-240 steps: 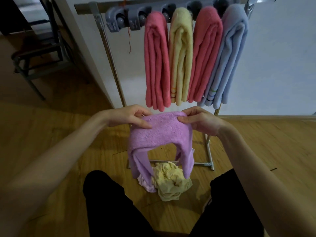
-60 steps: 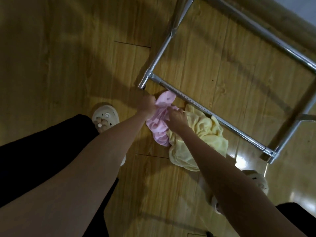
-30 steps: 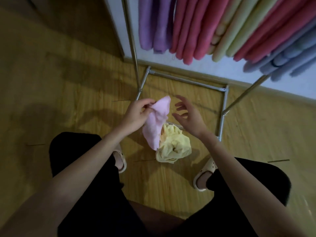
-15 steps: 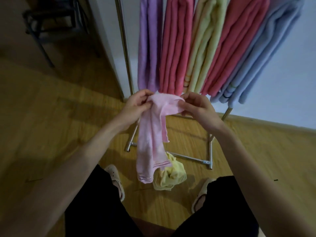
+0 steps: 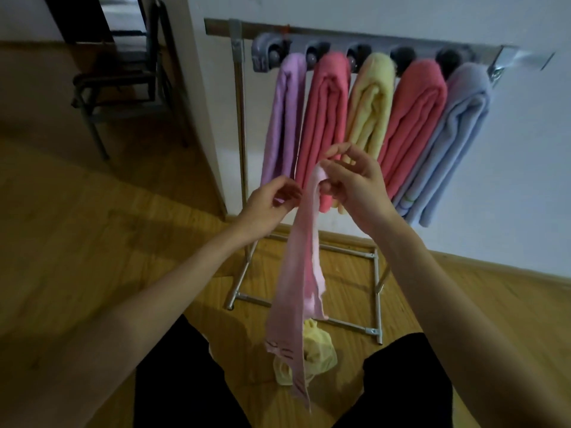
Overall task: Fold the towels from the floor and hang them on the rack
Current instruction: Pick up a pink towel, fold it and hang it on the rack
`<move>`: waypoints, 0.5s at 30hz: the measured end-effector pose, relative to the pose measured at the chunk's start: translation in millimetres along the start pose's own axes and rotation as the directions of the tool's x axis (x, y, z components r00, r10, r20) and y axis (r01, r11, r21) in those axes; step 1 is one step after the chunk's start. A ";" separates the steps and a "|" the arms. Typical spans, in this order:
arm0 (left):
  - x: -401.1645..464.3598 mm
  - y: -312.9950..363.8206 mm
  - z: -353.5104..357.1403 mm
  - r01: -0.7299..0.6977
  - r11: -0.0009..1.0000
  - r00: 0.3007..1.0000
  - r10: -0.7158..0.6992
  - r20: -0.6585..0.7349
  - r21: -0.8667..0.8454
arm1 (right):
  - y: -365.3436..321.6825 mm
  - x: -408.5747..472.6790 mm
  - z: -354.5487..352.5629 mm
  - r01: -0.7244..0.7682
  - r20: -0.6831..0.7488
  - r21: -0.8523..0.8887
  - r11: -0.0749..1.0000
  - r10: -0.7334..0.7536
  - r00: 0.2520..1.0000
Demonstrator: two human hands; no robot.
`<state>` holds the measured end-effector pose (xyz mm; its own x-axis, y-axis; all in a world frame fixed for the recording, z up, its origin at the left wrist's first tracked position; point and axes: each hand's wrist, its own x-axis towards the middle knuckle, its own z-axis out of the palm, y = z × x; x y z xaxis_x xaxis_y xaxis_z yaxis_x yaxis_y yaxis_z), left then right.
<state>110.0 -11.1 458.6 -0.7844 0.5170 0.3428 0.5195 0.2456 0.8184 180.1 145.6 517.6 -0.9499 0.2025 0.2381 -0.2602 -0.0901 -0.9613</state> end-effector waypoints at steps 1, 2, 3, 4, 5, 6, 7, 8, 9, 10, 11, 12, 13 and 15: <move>-5.6 -0.5 -3.1 -0.006 1.000 1.000 0.006 -0.019 0.002 | 0.8 -0.1 1.2 -0.021 -0.019 0.031 0.999 0.022 1.000; -11.9 -0.4 -5.9 -0.014 1.000 0.999 0.014 -0.038 0.006 | 1.0 -0.6 3.1 -0.037 -0.032 0.067 0.997 0.039 0.999; -18.9 0.4 -7.9 -0.024 1.000 0.999 0.024 -0.048 -0.001 | 1.5 -1.5 4.8 -0.047 -0.047 0.098 0.994 0.052 0.998; -26.1 1.3 -9.2 -0.033 0.999 0.999 0.033 -0.036 -0.014 | 1.7 -2.4 6.5 -0.052 -0.061 0.123 0.991 0.060 0.996; -33.9 2.1 -10.0 -0.040 0.999 0.999 0.040 0.004 -0.021 | 2.0 -3.9 8.2 -0.054 -0.072 0.141 0.989 0.064 0.995; -41.6 1.8 -9.4 -0.045 0.999 0.996 0.046 0.072 -0.012 | 2.4 -5.3 9.8 -0.056 -0.076 0.157 0.986 0.069 0.995; -49.3 0.2 -7.1 -0.045 0.999 0.988 0.041 0.150 0.023 | 2.5 -7.2 10.8 -0.060 -0.076 0.171 0.983 0.074 0.994; -56.4 -2.2 -3.3 -0.039 0.997 0.976 0.023 0.215 0.072 | 2.8 -9.2 11.8 -0.064 -0.075 0.187 0.980 0.079 0.994; -62.6 -5.3 1.6 -0.032 0.990 0.968 -0.004 0.249 0.141 | 3.1 -10.9 12.3 -0.068 -0.075 0.205 0.976 0.085 0.994; -67.6 -9.9 6.4 -0.030 0.976 0.968 -0.026 0.251 0.217 | 3.6 -12.5 12.8 -0.071 -0.080 0.224 0.972 0.091 0.993; -71.9 -14.2 10.8 -0.022 0.958 0.972 -0.047 0.231 0.287 | 3.8 -14.3 12.8 -0.072 -0.091 0.243 0.967 0.097 0.991; -75.0 -18.7 14.5 0.001 0.945 0.976 -0.073 0.206 0.328 | 4.7 -15.5 12.6 -0.071 -0.104 0.261 0.963 0.101 0.989; -77.6 -21.8 16.6 0.045 0.945 0.976 -0.110 0.186 0.325 | 6.0 -16.4 11.2 -0.066 -0.119 0.275 0.959 0.102 0.988; -79.9 -28.4 16.0 0.154 0.958 0.966 -0.197 0.164 0.244 | 9.4 -18.6 7.3 -0.059 -0.156 0.278 0.959 0.106 0.982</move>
<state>163.3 -46.3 400.6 -0.8048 0.5861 0.0941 0.4595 0.5147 0.7238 194.1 133.9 505.2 -0.9333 0.3417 0.1106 -0.2417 -0.3698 -0.8971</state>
